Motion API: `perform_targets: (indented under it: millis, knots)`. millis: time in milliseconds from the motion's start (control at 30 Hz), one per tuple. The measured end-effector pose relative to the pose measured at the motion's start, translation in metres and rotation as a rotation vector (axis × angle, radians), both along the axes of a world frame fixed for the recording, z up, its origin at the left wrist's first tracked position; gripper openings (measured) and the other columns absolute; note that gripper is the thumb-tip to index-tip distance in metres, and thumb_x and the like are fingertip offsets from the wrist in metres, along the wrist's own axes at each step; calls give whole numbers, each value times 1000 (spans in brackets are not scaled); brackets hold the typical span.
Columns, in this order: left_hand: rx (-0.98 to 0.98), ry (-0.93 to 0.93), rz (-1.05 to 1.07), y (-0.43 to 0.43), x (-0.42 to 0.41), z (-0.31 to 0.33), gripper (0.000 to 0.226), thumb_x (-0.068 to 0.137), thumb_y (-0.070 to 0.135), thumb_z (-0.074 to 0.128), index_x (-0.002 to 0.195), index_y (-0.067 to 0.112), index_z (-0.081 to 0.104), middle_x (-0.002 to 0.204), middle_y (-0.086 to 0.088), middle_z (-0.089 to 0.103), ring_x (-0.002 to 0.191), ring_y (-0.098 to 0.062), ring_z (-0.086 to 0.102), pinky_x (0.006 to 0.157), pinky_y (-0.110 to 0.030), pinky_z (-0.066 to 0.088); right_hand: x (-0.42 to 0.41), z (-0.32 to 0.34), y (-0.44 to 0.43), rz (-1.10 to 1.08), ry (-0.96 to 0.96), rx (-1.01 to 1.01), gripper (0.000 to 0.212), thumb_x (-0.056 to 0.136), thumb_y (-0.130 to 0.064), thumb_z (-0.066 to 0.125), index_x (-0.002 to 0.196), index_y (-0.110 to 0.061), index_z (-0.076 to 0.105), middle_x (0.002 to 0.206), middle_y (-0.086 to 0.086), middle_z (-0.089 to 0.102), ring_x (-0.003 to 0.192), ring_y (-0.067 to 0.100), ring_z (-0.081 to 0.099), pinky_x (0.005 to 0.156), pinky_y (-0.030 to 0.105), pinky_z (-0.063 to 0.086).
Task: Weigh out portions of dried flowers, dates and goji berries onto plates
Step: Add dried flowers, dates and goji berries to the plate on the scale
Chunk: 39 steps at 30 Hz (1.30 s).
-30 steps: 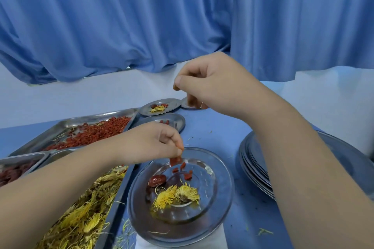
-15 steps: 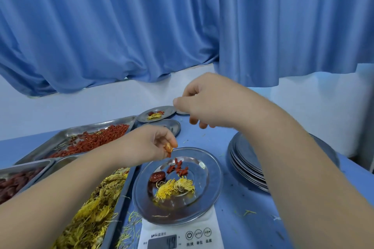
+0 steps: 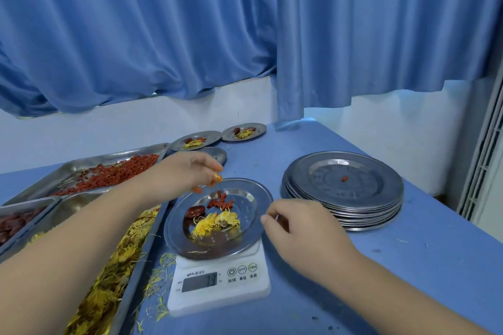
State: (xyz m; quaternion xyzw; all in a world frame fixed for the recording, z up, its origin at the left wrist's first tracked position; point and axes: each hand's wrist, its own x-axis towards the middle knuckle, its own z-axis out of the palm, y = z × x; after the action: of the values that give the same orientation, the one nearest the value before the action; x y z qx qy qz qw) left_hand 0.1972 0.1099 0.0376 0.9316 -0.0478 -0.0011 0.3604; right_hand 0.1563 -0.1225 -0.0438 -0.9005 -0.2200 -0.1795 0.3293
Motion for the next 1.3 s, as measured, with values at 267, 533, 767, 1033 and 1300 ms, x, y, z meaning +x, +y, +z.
perform_targets:
  millis: [267, 533, 767, 1033, 1300]
  knots:
    - [-743, -59, 100, 4, -39, -26, 21, 95, 14, 58, 111, 19, 71, 111, -5, 72, 103, -24, 70, 80, -38, 57, 7, -17, 9, 47, 299, 163, 16, 85, -40, 54, 78, -27, 47, 63, -3, 59, 59, 15, 61, 61, 37, 51]
    - [-1271, -3, 100, 5, -64, -49, 29, 98, 24, 46, 121, 14, 59, 114, -12, 71, 107, -33, 68, 79, -39, 60, 14, -22, 16, 101, 549, 461, 12, 87, -25, 57, 83, -18, 48, 57, -5, 65, 41, 18, 61, 37, 22, 39]
    - [-1304, -84, 160, 12, -73, -58, 31, 99, 24, 45, 125, 14, 57, 115, -11, 71, 107, -31, 68, 80, -42, 58, 17, -22, 18, 148, 610, 591, 8, 90, -15, 59, 86, -12, 52, 57, 1, 64, 42, 21, 57, 38, 23, 39]
    - [-1402, -253, 289, 12, -77, -59, 21, 96, 24, 48, 109, 17, 64, 94, -2, 73, 87, -22, 71, 68, -31, 52, 14, -22, 19, 174, 668, 718, 6, 91, -11, 58, 89, -8, 53, 64, 7, 66, 43, 24, 54, 38, 25, 39]
    - [-1644, -178, 156, 14, -81, -57, 20, 92, 26, 52, 107, 19, 64, 90, -2, 69, 79, -21, 67, 67, -30, 48, 10, -22, 28, 133, 609, 745, 5, 93, -15, 57, 92, -10, 59, 62, 9, 62, 44, 26, 52, 40, 26, 38]
